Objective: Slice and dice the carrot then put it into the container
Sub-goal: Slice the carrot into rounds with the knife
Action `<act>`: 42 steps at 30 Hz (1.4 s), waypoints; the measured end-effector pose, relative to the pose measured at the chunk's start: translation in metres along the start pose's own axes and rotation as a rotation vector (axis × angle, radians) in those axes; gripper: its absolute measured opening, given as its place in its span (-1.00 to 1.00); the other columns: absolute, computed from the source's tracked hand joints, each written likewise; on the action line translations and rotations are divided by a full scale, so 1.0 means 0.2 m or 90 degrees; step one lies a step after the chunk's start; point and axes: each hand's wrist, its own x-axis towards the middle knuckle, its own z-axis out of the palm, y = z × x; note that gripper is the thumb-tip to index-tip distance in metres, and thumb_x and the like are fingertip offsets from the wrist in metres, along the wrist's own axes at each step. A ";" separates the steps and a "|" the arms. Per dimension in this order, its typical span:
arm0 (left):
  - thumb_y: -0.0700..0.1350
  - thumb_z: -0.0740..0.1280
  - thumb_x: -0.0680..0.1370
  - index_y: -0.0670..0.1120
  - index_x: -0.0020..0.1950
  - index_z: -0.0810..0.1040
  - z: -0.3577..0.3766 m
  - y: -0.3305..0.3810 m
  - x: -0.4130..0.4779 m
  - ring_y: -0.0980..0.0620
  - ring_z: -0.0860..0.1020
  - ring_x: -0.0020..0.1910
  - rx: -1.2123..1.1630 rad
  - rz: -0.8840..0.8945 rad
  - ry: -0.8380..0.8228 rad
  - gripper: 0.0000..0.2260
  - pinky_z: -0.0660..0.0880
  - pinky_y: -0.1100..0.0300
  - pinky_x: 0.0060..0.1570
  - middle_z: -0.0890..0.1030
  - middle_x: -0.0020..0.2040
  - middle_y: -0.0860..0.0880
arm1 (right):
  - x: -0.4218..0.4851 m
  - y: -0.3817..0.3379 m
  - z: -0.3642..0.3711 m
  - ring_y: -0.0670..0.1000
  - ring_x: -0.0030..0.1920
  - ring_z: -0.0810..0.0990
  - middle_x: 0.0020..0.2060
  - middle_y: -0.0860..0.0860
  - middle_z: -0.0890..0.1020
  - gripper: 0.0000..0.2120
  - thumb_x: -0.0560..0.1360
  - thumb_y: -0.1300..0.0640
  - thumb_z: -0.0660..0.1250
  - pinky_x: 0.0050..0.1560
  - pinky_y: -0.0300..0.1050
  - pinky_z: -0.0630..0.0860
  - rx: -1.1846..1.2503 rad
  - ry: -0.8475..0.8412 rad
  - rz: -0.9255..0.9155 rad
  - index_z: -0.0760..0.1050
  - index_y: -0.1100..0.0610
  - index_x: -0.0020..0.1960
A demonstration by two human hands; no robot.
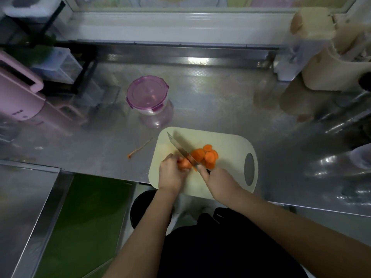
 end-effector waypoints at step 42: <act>-0.17 0.46 0.40 -0.10 0.01 0.54 0.11 0.04 -0.11 0.13 0.43 -0.11 -0.116 -0.133 0.140 -0.78 0.29 0.41 -0.12 0.57 0.00 -0.01 | 0.12 0.03 -0.20 0.15 -0.14 0.52 -0.30 0.17 0.50 -0.46 0.62 -0.15 0.01 -0.12 -0.10 0.36 0.004 0.000 -0.241 0.34 0.15 -0.40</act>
